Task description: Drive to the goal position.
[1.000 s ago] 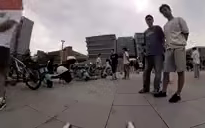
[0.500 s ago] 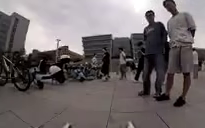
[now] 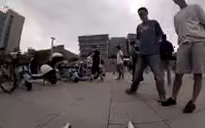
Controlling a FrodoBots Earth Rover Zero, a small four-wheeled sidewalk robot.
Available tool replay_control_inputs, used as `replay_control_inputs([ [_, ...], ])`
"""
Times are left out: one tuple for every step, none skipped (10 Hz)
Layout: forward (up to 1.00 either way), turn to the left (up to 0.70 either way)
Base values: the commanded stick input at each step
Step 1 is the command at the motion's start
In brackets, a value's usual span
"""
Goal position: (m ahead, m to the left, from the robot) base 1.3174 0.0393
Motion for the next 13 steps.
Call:
replay_control_inputs([
  [0.7,-0.02],
  [0.7,0.0],
  [0.7,0.0],
  [0.7,0.0],
  [0.69,0.0],
  [0.67,0.0],
  [0.65,0.0],
  [0.63,0.0],
  [0.61,0.0],
  [0.59,0.0],
  [0.57,0.0],
  [0.55,0.0],
  [0.54,0.0],
])
